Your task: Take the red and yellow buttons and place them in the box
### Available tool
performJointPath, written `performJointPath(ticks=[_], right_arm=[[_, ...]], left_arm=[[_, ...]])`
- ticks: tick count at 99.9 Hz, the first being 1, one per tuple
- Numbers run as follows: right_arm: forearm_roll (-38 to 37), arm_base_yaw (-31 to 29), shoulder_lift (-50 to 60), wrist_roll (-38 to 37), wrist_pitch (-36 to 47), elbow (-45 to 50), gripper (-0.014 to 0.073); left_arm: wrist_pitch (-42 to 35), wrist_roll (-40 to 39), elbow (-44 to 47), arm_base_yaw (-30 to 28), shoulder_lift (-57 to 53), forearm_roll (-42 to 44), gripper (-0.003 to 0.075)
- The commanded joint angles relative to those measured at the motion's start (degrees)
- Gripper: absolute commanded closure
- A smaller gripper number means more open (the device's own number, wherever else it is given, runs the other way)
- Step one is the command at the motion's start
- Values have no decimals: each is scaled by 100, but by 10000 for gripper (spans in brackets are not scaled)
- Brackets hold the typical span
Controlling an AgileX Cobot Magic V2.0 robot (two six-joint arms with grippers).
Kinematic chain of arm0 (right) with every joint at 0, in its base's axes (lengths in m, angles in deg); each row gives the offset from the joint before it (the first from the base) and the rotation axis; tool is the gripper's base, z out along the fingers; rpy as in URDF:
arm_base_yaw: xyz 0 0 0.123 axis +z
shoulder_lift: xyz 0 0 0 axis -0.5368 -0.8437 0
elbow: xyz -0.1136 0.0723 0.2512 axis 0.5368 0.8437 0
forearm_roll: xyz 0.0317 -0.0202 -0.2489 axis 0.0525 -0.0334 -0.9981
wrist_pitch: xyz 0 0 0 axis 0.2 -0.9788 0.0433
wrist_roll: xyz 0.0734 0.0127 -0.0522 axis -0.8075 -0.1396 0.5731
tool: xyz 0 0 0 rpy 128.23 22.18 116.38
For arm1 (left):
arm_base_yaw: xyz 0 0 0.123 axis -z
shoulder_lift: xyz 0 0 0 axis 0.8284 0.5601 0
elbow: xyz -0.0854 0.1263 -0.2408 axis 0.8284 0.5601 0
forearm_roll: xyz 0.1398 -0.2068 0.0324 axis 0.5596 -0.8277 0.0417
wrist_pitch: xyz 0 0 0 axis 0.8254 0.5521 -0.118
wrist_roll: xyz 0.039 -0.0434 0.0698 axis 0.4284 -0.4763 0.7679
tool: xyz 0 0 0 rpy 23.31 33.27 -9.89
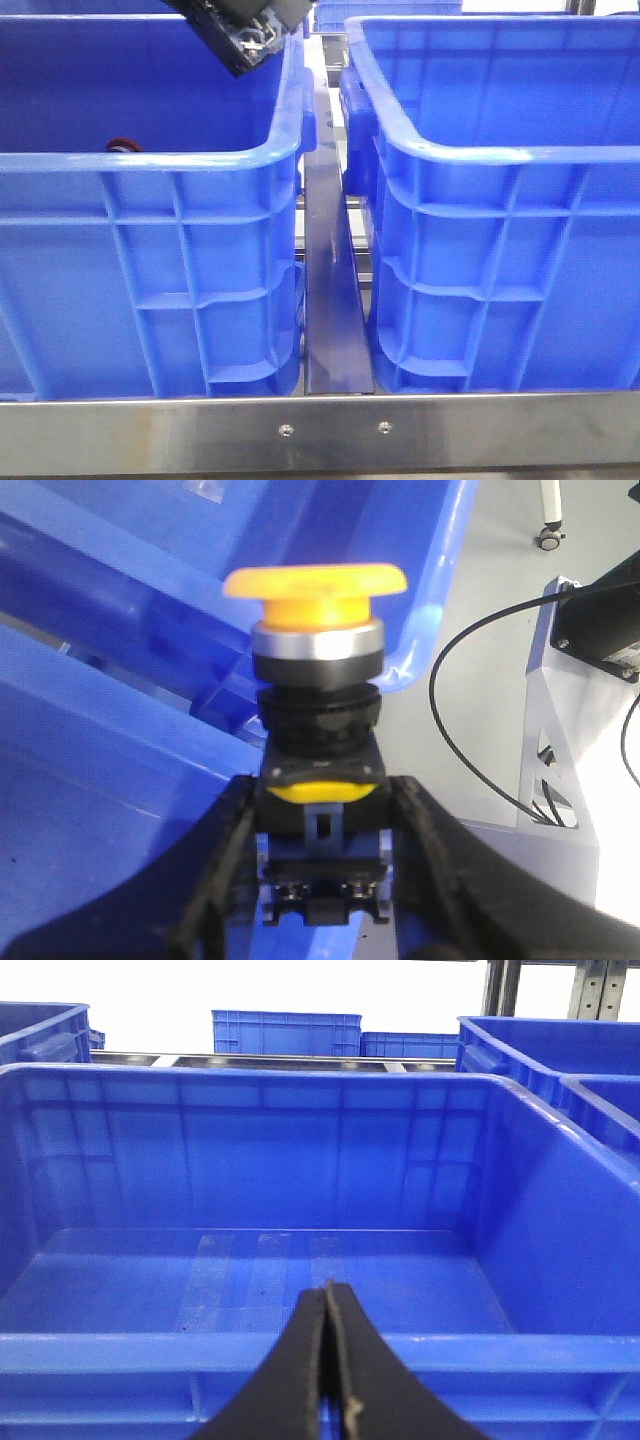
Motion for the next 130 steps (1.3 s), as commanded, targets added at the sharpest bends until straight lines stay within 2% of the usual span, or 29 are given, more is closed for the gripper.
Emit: performJointPath(ticks=[1, 48, 55, 79, 103, 117, 130], right_arm=[[1, -3, 119, 38, 432, 28, 690], [1, -1, 119, 11, 366, -81, 690], [1, -1, 101, -27, -71, -355, 690], [6, -1, -699, -27, -2534, -1710, 690], [13, -1, -2114, -27, -3423, -2865, 679], [147, -1, -3007, -27, -3921, -3686, 581], [446, -1, -3748, -27, -4202, -4416, 367]], left_arm=[[-110, 19, -159, 51, -240, -348, 607], [-163, 19, -159, 51, -170, -348, 607], [-163, 19, -159, 51, -170, -348, 607], [-163, 19, -159, 51, -170, -348, 607], [-163, 19, -159, 51, -170, -348, 607], [-163, 19, -159, 51, -170, -348, 607], [-163, 19, -159, 51, -170, -348, 607]])
